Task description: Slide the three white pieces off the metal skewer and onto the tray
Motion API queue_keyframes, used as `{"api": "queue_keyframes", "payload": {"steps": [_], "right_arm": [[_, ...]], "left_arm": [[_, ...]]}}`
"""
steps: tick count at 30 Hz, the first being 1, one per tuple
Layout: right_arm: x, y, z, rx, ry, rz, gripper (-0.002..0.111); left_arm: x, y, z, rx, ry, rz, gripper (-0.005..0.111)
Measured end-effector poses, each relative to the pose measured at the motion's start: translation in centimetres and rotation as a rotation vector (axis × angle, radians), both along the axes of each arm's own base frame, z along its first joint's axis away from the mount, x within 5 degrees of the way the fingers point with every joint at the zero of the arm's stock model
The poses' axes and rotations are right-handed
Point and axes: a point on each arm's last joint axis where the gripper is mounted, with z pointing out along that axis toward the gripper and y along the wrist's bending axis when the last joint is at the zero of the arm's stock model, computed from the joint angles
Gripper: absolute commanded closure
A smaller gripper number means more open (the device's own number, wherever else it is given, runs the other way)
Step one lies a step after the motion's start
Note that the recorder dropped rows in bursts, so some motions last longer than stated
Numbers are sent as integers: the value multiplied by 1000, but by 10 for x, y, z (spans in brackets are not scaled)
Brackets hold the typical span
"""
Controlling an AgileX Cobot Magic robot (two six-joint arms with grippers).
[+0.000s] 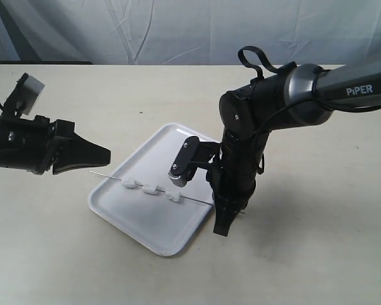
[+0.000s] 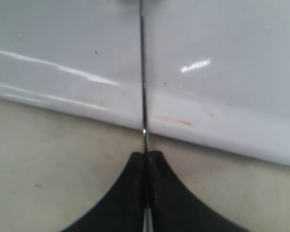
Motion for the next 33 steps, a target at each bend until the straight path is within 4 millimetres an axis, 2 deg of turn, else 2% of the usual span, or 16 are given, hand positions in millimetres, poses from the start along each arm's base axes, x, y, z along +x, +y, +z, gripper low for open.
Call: {"api": "queue_keyframes", "payload": {"steps": [9, 12, 15, 17, 19, 24, 30, 33], "right_arm": [[-1, -1, 2, -6, 0, 6, 109], [-1, -2, 14, 9, -21, 8, 109], [-3, -3, 30, 25, -41, 11, 109], [-4, -4, 34, 21, -37, 13, 109], [-5, -5, 37, 19, -35, 13, 109], [-7, -7, 39, 4, -27, 4, 109], [-9, -10, 58, 27, -62, -15, 109], [-10, -11, 68, 34, -85, -37, 109]], "left_arm": [[1, 1, -1, 12, -2, 6, 105], [1, 1, -1, 12, -2, 6, 95], [1, 1, -1, 12, -2, 6, 78], [0, 0, -1, 9, -1, 3, 67], [0, 0, 0, 0, 14, 8, 61], [0, 0, 0, -22, 80, 47, 59], [1, 1, -1, -28, 104, 83, 59], [1, 0, -2, -92, 135, 165, 57]]}}
